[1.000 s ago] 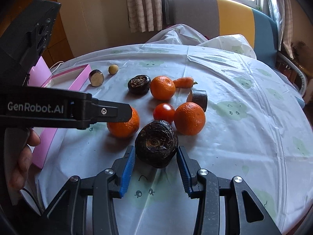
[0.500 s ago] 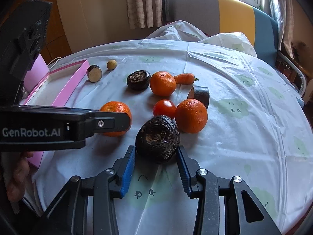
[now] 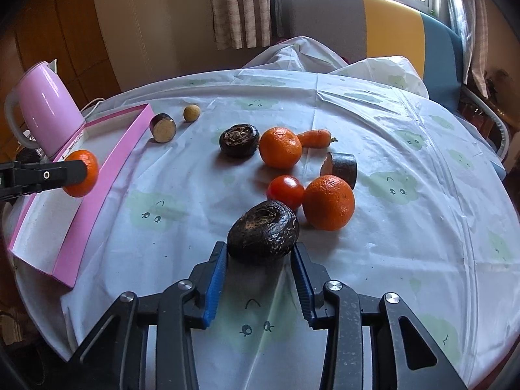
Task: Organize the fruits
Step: 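Carry the mandarin into the tray and open the left gripper while the right drops the dark fruit there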
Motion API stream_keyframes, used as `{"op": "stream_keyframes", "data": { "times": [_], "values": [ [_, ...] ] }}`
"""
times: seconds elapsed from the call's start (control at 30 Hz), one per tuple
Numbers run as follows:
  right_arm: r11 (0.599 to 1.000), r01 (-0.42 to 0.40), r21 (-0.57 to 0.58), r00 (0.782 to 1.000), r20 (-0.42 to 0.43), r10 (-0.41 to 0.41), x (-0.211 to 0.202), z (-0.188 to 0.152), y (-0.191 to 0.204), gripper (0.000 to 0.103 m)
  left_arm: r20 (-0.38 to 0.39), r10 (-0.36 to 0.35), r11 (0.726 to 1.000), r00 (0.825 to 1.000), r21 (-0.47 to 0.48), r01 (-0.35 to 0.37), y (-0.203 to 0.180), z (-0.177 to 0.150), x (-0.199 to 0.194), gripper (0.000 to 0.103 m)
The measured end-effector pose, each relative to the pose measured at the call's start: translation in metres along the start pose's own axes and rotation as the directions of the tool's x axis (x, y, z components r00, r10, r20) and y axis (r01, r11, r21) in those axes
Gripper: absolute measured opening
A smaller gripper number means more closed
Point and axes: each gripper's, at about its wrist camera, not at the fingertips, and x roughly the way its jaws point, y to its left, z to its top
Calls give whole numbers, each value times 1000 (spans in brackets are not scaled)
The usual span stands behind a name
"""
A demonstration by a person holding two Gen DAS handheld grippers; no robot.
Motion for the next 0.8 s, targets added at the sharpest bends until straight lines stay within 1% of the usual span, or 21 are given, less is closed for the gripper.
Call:
{"op": "stream_keyframes", "data": {
  "times": [0.1, 0.23, 0.3, 0.5, 0.53, 0.57, 0.67, 0.73, 0.77, 0.8],
  "values": [
    [1000, -24, -13, 1000, -3, 24, -1, 1, 9, 39, 15, 90, 995, 996, -51, -89, 30, -3, -6, 43],
    [998, -36, -49, 999, -9, 35, 0, 1, 23, 39, 16, 160, 981, 987, -113, -157, 58, -10, -10, 43],
    [997, -44, -59, 999, -11, 43, 0, 2, 29, 39, 20, 173, 976, 985, -138, -168, 66, -13, -12, 43],
    [993, -74, -96, 997, -12, 74, -3, 5, 47, 37, 43, 186, 972, 982, -155, -177, 69, -20, -22, 44],
    [991, -81, -104, 997, -11, 80, -3, 6, 50, 24, 44, 189, 971, 981, -156, -180, 69, -21, -23, 44],
    [990, -87, -112, 996, -10, 87, -4, 8, 54, 14, 45, 191, 970, 980, -159, -182, 69, -22, -24, 45],
    [984, -109, -140, 994, -13, 108, -6, 13, 65, 14, 42, 188, 970, 981, -166, -179, 71, -24, -27, 48],
    [980, -76, -185, 997, -22, 74, -2, 14, 75, 14, 33, 189, 968, 981, -175, -181, 74, -27, -26, 48],
    [980, -68, -185, 998, -24, 64, 1, 14, 76, 14, 32, 187, 968, 982, -178, -178, 74, -28, -27, 48],
    [983, -83, -165, 996, -35, 78, 3, 15, 74, 14, 33, 186, 968, 982, -177, -177, 75, -29, -28, 48]
  ]
}}
